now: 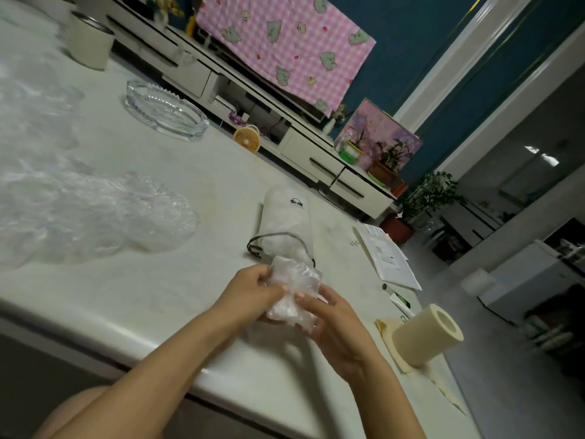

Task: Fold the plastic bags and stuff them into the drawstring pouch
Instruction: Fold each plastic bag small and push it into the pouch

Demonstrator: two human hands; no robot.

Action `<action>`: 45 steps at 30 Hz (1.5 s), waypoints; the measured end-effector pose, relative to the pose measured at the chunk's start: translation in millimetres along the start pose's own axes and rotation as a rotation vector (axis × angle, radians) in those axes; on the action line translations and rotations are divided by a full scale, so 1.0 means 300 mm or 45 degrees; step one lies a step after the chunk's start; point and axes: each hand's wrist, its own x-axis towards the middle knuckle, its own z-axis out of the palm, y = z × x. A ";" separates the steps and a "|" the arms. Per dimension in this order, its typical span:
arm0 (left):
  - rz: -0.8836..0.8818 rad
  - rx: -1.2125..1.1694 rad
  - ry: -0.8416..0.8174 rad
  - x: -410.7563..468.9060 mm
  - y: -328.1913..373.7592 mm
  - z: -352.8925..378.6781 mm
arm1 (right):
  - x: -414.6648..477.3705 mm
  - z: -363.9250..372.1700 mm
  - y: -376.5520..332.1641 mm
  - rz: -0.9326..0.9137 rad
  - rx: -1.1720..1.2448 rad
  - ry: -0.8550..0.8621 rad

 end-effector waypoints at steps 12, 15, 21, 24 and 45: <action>0.021 -0.124 0.041 -0.001 0.010 0.013 | 0.018 -0.007 -0.038 0.081 0.322 -0.085; 0.030 -0.116 0.010 0.004 0.016 0.020 | 0.033 -0.046 -0.066 0.058 0.011 -0.132; 0.020 -0.010 -0.055 0.002 0.021 0.012 | 0.042 -0.055 -0.051 0.202 -0.378 -0.366; -0.096 -0.032 -0.066 0.006 0.020 0.004 | 0.049 -0.050 -0.045 0.156 -0.412 -0.285; 0.058 -0.022 0.026 0.000 0.002 -0.010 | 0.003 -0.057 -0.069 -0.101 -0.399 -0.409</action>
